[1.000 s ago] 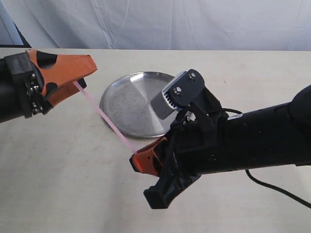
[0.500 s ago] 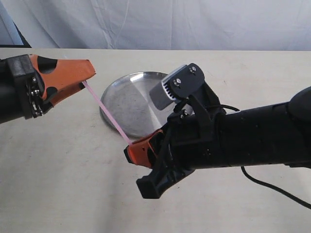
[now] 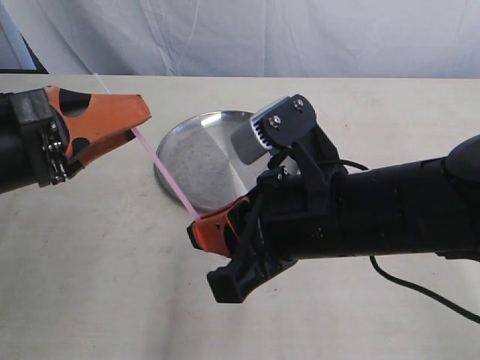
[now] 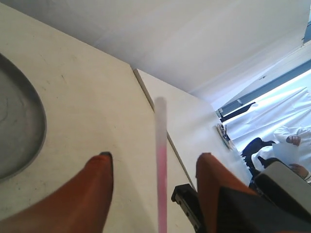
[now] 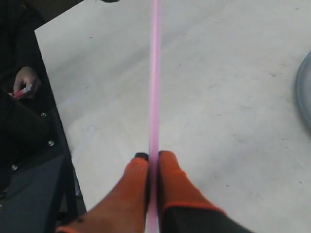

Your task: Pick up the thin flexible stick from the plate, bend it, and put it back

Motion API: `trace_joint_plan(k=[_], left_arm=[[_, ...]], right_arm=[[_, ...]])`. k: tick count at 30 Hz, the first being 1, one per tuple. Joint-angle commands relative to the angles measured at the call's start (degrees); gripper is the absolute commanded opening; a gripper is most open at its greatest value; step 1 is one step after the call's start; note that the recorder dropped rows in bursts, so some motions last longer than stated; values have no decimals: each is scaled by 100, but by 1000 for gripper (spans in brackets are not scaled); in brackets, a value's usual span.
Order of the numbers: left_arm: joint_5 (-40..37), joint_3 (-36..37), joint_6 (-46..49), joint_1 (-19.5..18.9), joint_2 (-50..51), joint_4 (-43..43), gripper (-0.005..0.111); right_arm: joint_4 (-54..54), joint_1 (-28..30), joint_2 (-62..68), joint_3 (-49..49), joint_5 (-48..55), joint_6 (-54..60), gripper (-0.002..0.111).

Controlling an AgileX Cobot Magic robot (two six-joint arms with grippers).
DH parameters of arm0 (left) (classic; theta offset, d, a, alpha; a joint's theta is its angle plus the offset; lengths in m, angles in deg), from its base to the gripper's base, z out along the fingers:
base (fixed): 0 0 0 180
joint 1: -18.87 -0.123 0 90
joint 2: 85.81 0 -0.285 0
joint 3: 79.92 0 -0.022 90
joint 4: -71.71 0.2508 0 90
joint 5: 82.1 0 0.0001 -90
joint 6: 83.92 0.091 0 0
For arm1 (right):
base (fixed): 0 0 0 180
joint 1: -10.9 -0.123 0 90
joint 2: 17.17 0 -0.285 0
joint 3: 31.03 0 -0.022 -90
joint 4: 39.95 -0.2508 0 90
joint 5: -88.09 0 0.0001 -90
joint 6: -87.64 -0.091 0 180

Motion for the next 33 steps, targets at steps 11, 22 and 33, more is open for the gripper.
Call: trace_joint_plan(k=[11, 22, 33], left_arm=[[127, -36, 34, 43, 7, -36, 49], [127, -36, 225, 43, 7, -36, 0], [115, -36, 341, 43, 7, 72, 0]], right_arm=[[-30, -5, 2, -3, 141, 152, -1], [-30, -5, 2, -3, 187, 152, -1], [-38, -5, 2, -3, -14, 61, 20]])
